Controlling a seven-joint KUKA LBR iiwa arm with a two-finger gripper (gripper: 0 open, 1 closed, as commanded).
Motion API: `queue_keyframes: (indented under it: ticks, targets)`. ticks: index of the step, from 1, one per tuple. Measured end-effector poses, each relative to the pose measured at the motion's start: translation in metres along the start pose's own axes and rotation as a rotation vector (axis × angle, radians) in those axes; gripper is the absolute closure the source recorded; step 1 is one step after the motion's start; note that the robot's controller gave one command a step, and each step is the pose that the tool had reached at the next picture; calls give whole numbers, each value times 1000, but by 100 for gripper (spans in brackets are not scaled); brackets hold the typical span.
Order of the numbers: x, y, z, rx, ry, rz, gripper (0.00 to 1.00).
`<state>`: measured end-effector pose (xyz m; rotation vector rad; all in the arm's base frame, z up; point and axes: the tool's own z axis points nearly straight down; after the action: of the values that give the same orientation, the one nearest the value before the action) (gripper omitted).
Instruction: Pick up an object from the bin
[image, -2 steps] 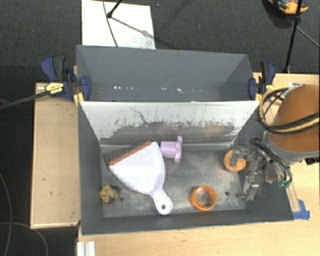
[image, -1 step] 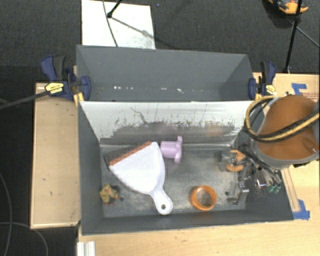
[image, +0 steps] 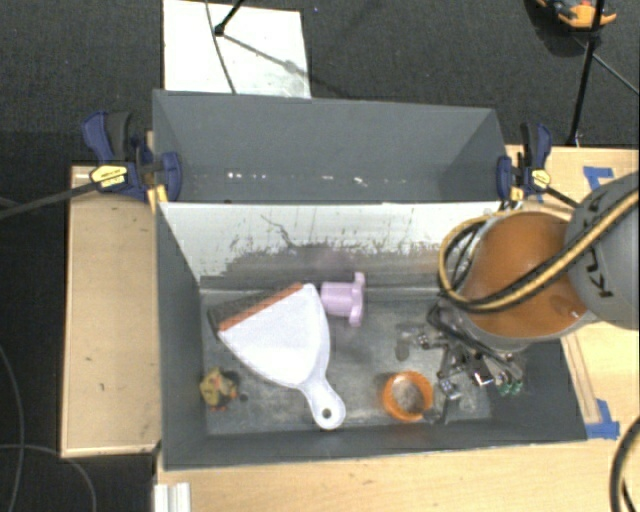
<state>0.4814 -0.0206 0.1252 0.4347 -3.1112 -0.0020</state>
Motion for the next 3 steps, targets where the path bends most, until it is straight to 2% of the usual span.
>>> queue_keyframes:
  ticks: [1,2,3]
  targets:
    - [-7,-14,-23,2,-4,95,0]
    - [-4,-14,44,2,-6,176,0]
    - [-17,-2,52,5,-9,-15,100]
